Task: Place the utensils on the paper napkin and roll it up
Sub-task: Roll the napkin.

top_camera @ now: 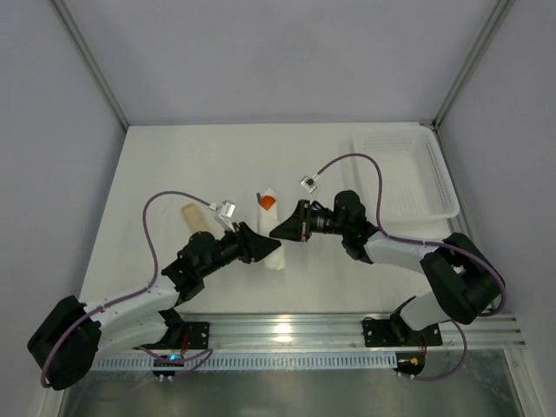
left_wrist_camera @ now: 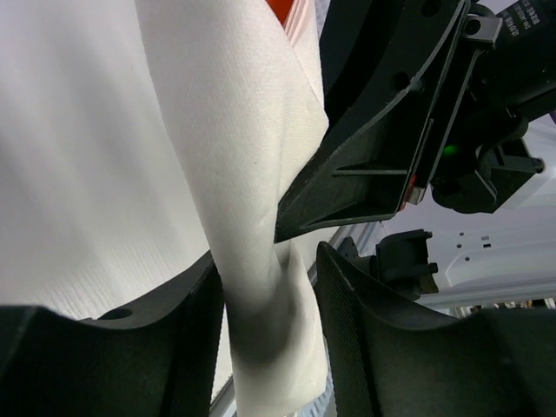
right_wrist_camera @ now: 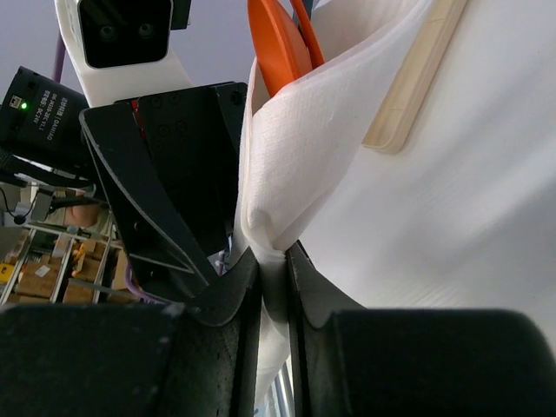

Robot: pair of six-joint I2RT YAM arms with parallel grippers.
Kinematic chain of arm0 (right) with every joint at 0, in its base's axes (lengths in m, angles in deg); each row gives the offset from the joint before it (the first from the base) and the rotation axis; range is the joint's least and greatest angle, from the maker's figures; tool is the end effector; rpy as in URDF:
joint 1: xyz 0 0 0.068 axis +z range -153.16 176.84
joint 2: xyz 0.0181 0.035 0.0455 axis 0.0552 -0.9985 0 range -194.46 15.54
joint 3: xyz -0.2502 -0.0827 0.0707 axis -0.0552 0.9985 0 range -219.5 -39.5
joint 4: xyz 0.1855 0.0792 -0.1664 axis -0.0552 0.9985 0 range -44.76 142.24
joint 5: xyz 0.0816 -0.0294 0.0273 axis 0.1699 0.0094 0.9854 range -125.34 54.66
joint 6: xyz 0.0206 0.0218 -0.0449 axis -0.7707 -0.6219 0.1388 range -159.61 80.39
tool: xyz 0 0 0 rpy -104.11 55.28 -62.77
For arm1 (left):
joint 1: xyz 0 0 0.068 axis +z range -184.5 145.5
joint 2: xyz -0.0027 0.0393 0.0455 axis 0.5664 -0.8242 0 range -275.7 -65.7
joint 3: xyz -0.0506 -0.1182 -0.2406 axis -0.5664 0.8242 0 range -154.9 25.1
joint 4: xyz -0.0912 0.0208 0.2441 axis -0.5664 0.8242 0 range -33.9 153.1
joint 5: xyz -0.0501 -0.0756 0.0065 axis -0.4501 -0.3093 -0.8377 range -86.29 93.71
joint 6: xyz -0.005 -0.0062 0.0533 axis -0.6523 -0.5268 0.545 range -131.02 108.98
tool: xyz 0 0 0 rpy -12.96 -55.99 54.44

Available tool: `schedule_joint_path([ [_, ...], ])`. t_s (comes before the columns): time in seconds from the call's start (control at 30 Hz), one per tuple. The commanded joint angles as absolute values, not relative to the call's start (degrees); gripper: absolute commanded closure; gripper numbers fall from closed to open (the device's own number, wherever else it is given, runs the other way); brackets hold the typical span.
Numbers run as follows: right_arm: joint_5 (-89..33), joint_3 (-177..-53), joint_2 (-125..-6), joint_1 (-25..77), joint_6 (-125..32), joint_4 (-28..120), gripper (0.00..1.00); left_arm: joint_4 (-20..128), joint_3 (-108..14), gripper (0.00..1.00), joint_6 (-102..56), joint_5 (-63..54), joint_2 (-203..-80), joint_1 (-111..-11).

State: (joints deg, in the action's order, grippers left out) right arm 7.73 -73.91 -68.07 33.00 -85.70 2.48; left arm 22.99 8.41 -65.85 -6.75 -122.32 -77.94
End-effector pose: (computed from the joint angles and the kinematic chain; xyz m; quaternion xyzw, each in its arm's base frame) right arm 0.2242 0.1942 0.2184 -0.1836 0.7122 0.6139 0.2868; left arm 0.1476 -0.1486 0.2098 -0.0136 0.7472 -0.5445 0.3809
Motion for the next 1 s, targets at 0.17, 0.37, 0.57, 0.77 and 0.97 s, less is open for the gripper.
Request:
schedule_joint_path([
  [0.17, 6.58, -74.92, -65.76, 33.31, -83.21, 1.20, 0.96, 25.51, 8.39, 0.36, -63.76, -6.31, -119.14, -78.18],
  [0.37, 5.79, -75.36, -65.05, 33.14, -81.71, 3.84, 0.96, 25.95, 8.57, 0.25, -62.53, -6.40, -118.18, -78.18],
  [0.57, 5.62, -75.53, -64.35, 32.35, -80.31, 5.60, 0.96, 32.71, 8.92, 0.20, -60.15, -3.86, -113.88, -78.18],
  [0.77, 5.35, -76.15, -63.39, 31.91, -77.67, 9.19, 0.96, 42.64, 8.13, 0.18, -57.87, 0.53, -106.05, -78.18],
  [0.97, 4.48, -77.99, -62.77, 30.41, -74.60, 14.82, 0.96, 51.08, 10.24, 0.17, -58.48, 5.99, -95.77, -78.18],
])
